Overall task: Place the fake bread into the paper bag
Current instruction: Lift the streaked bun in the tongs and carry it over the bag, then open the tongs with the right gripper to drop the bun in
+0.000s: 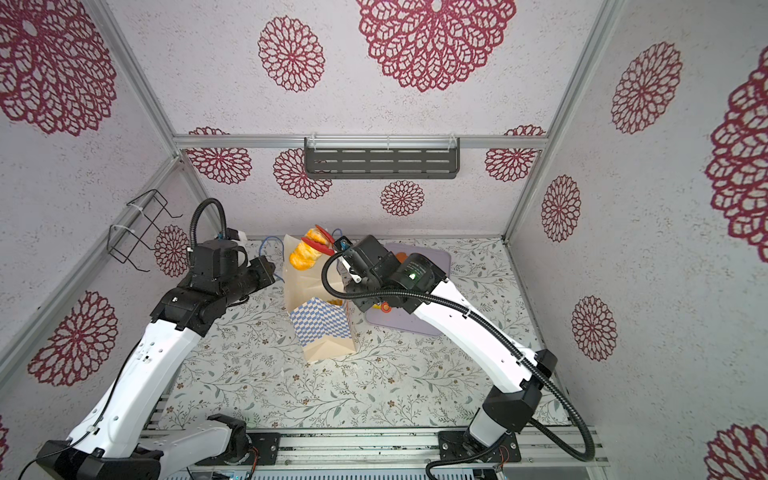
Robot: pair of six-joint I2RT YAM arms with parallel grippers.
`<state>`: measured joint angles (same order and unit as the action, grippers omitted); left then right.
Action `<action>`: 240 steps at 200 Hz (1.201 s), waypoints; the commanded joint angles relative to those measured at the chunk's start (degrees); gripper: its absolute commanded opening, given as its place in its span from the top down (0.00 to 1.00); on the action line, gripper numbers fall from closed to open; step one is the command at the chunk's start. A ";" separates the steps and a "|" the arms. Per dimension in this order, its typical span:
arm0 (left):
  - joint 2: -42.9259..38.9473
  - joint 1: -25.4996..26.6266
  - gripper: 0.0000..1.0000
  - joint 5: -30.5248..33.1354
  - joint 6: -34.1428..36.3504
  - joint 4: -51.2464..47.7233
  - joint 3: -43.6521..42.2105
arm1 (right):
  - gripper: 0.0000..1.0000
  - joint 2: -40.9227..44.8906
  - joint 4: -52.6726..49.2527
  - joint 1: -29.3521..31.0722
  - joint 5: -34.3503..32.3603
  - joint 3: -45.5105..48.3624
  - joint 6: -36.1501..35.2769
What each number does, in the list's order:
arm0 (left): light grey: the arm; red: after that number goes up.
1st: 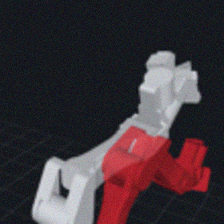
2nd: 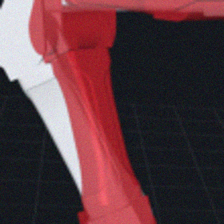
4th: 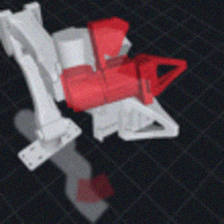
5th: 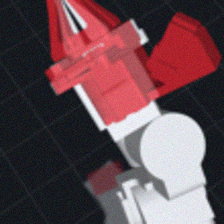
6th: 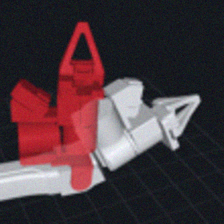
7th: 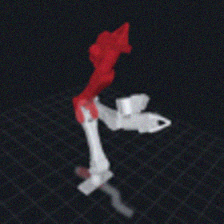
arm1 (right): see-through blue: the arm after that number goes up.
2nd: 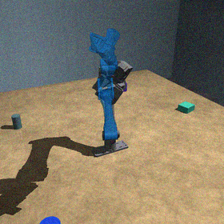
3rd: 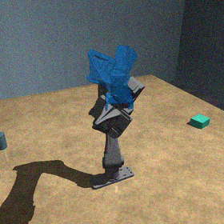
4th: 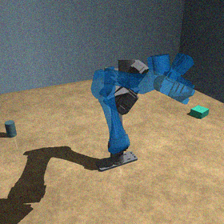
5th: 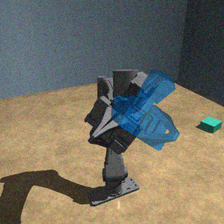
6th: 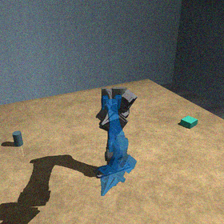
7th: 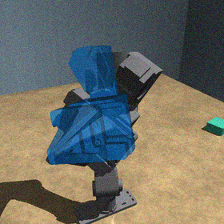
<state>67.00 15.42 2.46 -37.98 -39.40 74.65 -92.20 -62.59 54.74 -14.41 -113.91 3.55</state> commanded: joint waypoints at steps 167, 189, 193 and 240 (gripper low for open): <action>-0.39 -0.39 1.00 -0.35 -0.41 0.65 1.11 | 0.70 -2.39 -0.80 1.63 -4.93 1.79 -1.80; -0.38 -0.39 1.00 -0.61 -0.38 0.55 1.20 | 0.63 -1.76 0.21 1.51 -3.15 2.94 -1.62; -0.38 -0.39 1.00 -0.61 -0.40 0.57 1.19 | 0.62 -1.69 0.41 1.48 -2.83 3.11 -1.62; -0.50 -0.40 1.00 -0.70 -0.35 0.44 1.46 | 0.52 -0.48 1.96 0.89 -0.15 4.26 -1.53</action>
<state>67.05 15.42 2.00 -38.02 -39.70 74.91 -96.20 -63.70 56.14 -15.73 -109.14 1.52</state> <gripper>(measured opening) 0.052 0.468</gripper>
